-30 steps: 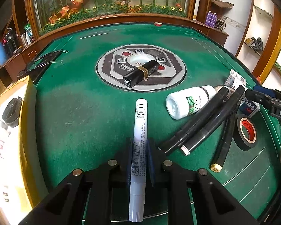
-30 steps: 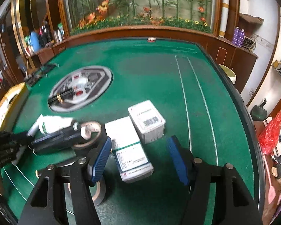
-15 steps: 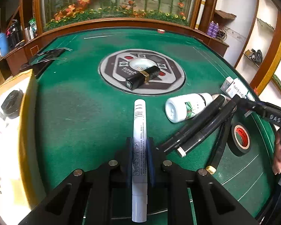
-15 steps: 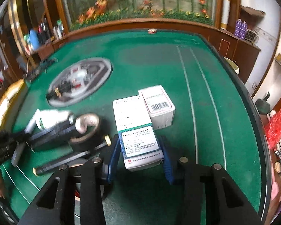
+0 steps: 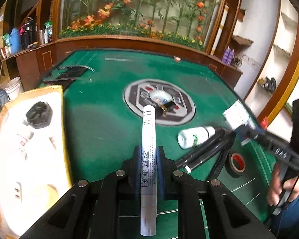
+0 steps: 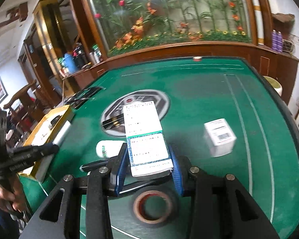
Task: Organize rigid objects
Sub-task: 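Carry the white marker and medicine box into the tray and open both grippers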
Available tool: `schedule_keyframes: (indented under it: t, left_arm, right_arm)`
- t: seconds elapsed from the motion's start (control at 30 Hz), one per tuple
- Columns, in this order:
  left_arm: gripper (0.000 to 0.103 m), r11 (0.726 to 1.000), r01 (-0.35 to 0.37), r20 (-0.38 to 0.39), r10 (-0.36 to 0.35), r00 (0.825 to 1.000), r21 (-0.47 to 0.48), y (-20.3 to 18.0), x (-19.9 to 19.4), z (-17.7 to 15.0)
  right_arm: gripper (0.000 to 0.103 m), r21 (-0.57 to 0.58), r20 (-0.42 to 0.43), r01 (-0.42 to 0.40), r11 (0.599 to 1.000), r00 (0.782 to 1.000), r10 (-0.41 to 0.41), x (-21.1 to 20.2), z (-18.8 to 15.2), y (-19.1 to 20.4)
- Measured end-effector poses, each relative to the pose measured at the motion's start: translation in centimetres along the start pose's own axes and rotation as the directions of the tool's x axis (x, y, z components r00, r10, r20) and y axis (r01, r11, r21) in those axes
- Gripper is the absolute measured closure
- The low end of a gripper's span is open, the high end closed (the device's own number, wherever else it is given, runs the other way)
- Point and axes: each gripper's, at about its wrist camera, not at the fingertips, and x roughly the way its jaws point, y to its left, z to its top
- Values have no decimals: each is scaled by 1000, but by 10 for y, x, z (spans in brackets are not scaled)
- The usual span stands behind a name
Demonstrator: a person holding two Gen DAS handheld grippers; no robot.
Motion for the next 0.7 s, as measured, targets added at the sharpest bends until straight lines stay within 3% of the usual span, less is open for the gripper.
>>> schedule_keyframes:
  t: [0.33, 0.7]
  left_arm:
    - [89, 992, -49, 99, 61, 993, -112, 51, -44, 6]
    - [89, 968, -125, 138, 157, 978, -216, 119, -73, 4]
  right_arm:
    - [65, -77, -88, -163, 984, 984, 156, 25, 4, 81]
    - [65, -174, -167, -285, 943, 952, 257, 47, 25, 187]
